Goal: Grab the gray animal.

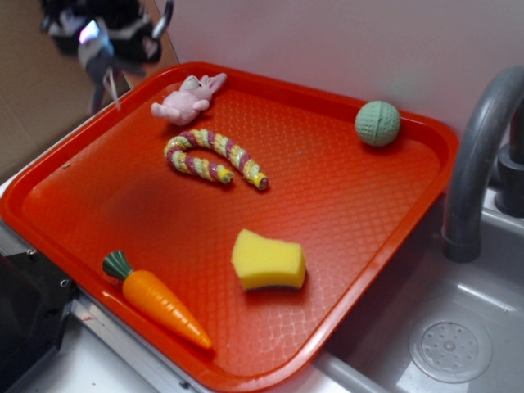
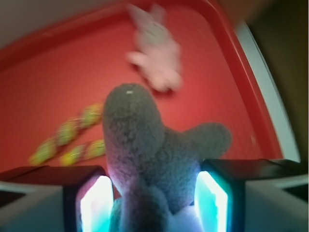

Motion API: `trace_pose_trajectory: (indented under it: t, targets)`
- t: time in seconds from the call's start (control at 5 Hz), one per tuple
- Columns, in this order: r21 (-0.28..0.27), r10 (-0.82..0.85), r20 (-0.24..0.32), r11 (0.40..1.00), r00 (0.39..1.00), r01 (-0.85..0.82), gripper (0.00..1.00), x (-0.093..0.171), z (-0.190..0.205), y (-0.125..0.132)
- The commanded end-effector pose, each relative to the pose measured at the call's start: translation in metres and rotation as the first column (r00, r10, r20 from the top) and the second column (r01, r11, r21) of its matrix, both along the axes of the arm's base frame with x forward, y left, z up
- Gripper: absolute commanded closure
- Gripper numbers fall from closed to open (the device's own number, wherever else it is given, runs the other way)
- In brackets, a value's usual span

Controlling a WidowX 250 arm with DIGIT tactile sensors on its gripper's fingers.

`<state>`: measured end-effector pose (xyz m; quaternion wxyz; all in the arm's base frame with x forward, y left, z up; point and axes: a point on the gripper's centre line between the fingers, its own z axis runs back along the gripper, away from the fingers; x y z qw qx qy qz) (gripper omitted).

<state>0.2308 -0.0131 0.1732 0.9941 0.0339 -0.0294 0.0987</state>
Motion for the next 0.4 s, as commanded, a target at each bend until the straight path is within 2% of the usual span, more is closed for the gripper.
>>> trace_pose_trajectory:
  t: [0.0,0.2]
  targets:
    - [-0.026,-0.388,0.087,0.92,0.917,0.392,1.0,-0.0101,0.0638,-0.0362]
    - [-0.032,-0.414,0.092,0.908,0.906,0.418,1.0,-0.0121,0.0641,-0.0373]
